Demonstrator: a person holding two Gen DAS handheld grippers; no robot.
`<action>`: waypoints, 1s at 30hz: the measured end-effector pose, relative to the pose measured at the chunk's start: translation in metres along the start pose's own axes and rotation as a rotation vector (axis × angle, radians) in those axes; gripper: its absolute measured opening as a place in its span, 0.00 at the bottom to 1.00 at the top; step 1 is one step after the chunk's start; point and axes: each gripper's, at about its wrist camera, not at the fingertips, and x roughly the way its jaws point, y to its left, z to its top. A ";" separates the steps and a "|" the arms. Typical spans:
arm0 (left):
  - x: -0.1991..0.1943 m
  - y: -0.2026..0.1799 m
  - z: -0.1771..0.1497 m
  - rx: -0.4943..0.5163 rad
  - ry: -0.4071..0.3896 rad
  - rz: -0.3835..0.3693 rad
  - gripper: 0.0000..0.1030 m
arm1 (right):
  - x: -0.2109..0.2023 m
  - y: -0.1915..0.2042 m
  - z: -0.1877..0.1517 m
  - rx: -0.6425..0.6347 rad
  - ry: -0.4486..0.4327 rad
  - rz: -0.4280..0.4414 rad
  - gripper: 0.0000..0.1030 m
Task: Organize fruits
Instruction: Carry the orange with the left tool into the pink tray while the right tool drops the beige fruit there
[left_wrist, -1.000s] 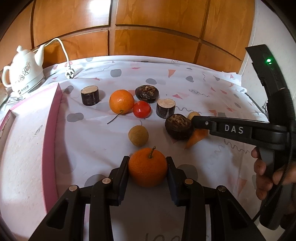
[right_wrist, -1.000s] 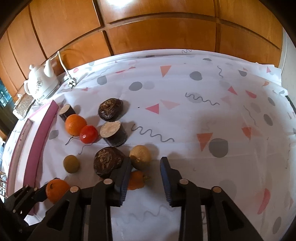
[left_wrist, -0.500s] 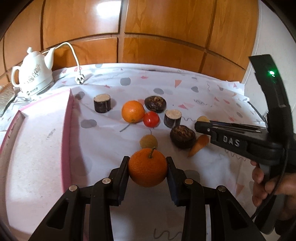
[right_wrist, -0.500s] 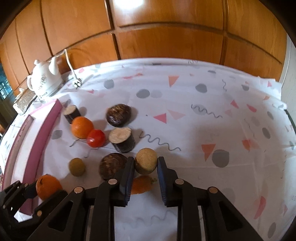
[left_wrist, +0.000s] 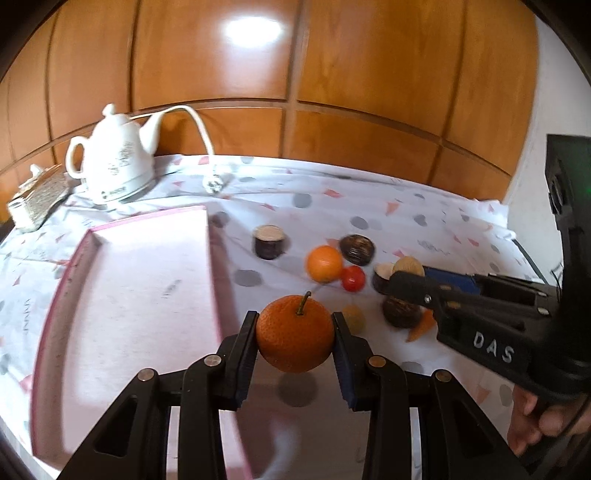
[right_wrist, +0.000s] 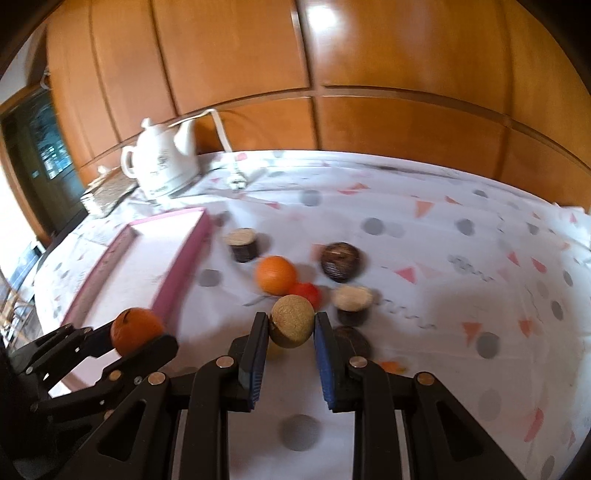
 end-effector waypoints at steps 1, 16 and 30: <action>-0.001 0.006 0.001 -0.014 0.001 0.009 0.37 | 0.001 0.005 0.001 -0.010 0.003 0.012 0.24; -0.014 0.120 0.001 -0.244 0.006 0.228 0.37 | 0.028 0.096 0.015 -0.151 0.069 0.186 0.24; -0.025 0.148 -0.007 -0.326 -0.004 0.313 0.46 | 0.050 0.151 0.009 -0.230 0.108 0.246 0.34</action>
